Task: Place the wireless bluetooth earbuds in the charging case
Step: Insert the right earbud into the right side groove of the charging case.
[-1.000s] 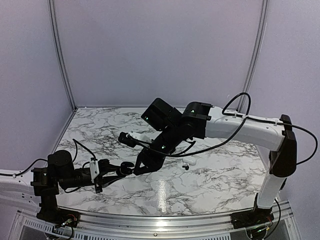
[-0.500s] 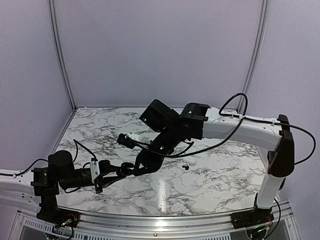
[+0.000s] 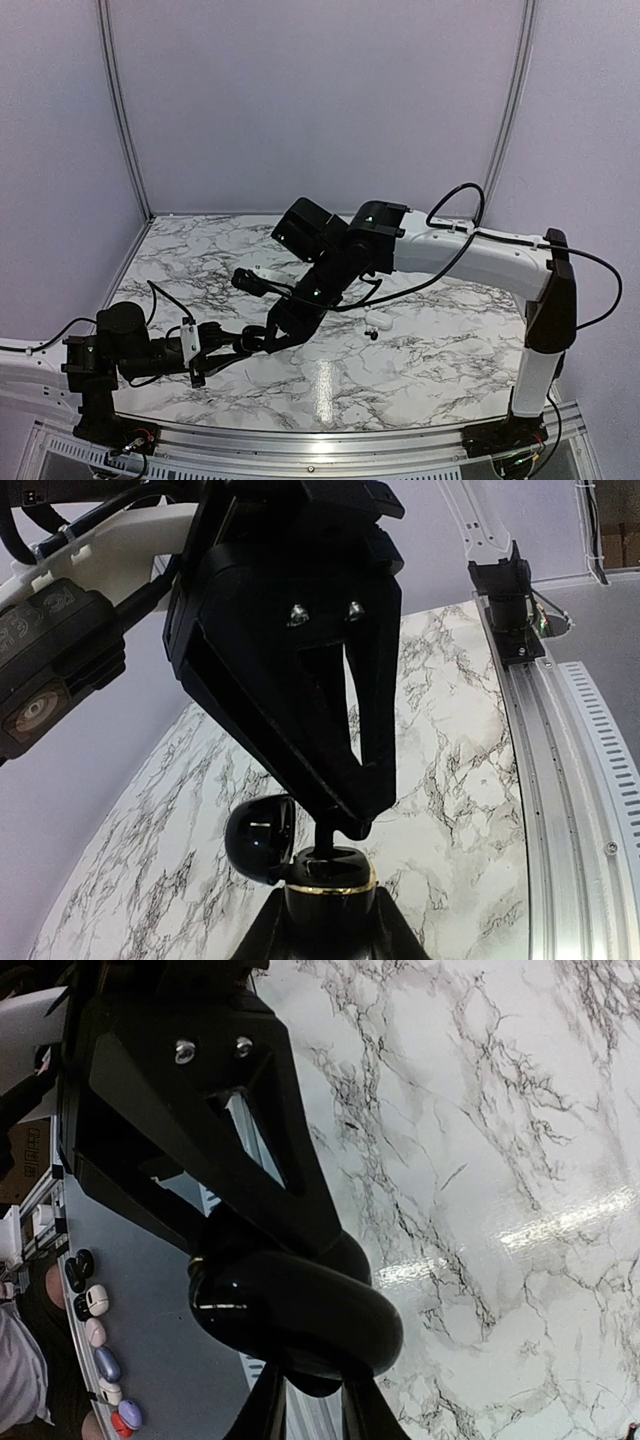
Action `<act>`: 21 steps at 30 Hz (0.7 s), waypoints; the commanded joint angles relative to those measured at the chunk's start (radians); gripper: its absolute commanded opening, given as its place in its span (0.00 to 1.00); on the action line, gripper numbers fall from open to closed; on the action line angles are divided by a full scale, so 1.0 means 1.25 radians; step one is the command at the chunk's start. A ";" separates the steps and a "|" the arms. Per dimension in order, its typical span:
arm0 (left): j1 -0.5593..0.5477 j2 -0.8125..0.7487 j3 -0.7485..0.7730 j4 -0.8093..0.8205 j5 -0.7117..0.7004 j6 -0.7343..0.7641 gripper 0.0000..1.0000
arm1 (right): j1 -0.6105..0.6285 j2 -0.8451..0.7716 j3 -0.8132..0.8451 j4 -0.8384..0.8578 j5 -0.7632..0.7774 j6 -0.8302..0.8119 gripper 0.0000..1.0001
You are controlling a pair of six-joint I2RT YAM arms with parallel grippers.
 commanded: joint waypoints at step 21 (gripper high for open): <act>-0.004 -0.085 -0.063 0.253 -0.008 -0.062 0.00 | -0.012 0.006 0.156 0.001 -0.125 0.088 0.58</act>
